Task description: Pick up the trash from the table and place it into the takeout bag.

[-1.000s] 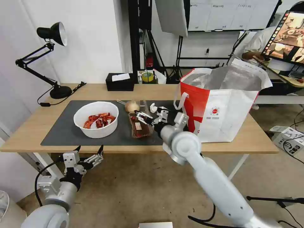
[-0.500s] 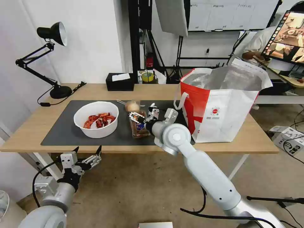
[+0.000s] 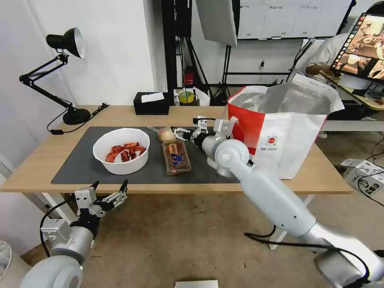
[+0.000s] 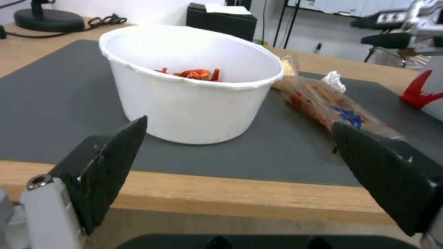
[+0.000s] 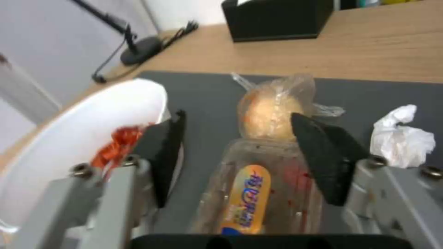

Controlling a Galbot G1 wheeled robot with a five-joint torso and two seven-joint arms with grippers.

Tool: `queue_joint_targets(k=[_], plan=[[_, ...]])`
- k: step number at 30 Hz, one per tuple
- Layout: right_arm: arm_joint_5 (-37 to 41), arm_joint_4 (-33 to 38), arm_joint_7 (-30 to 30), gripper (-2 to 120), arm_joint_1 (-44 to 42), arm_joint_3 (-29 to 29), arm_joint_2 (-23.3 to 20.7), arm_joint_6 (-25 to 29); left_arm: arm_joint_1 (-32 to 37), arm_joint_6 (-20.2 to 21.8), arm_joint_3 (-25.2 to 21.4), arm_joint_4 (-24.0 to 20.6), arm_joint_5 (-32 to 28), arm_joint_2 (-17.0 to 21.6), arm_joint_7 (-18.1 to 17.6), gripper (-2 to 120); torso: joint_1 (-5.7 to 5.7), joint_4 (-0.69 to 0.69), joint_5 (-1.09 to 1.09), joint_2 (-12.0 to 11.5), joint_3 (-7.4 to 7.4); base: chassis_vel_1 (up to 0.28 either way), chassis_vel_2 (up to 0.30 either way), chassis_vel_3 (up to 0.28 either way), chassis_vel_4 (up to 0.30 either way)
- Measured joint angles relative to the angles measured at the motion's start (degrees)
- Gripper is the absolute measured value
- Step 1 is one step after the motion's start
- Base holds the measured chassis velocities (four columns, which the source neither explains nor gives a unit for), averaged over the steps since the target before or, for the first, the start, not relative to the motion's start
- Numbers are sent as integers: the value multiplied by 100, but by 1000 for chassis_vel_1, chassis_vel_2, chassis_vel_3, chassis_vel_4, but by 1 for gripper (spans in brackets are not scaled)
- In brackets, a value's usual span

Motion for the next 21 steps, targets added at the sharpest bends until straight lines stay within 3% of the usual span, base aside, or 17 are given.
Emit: queue_joint_targets(k=[6, 11, 15, 21], plan=[[-720, -661, -1297, 34, 332, -248, -133, -94, -77, -8, 77, 60, -27, 95, 10, 100, 0, -2, 0, 0, 0, 0, 0, 0, 0], [-1070, -1048, -1952, 20, 462, -407, -106, -67, -87, -44, 94, 103, -74, 138, 27, 100, 0, 0, 0, 0, 0, 0, 0, 0, 0], [-1356, -1437, -2472, 0, 569, -551, -29, 35, -176, -86, 133, 208, -156, 219, 46, 100, 0, -1, 0, 0, 0, 0, 0, 0, 0], [-1496, -1881, -2584, 0, 695, -676, 187, 128, -281, -107, 184, 361, -195, 318, 53, 100, 0, 0, -1, 0, 0, 0, 0, 0, 0]])
